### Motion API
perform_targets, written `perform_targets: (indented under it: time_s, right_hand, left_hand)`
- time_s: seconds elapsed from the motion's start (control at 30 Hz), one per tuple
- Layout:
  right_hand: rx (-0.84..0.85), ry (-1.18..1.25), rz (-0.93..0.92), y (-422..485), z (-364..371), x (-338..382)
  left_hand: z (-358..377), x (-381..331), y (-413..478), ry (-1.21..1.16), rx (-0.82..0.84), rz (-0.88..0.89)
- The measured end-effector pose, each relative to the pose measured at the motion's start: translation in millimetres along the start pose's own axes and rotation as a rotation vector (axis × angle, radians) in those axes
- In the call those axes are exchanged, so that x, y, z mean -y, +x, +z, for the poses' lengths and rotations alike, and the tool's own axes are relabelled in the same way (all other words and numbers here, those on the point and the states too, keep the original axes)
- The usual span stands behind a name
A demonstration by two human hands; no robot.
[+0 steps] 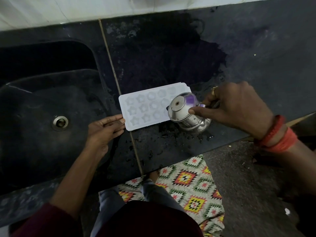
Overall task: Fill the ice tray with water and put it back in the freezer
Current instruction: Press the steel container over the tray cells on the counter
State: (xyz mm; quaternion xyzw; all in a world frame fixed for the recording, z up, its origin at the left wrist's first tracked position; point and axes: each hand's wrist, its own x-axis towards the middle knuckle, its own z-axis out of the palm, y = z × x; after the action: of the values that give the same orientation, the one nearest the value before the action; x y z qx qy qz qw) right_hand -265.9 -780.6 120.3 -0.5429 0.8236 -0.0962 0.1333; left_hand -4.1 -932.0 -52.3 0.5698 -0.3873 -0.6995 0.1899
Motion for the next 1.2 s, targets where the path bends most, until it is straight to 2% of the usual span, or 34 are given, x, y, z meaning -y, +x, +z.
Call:
perform_targets:
  time_s: [1.2]
  right_hand:
    - [0.042,-0.085,0.005,9,14,10]
  left_hand:
    - [-4,3,5,0.003,0.029,0.007]
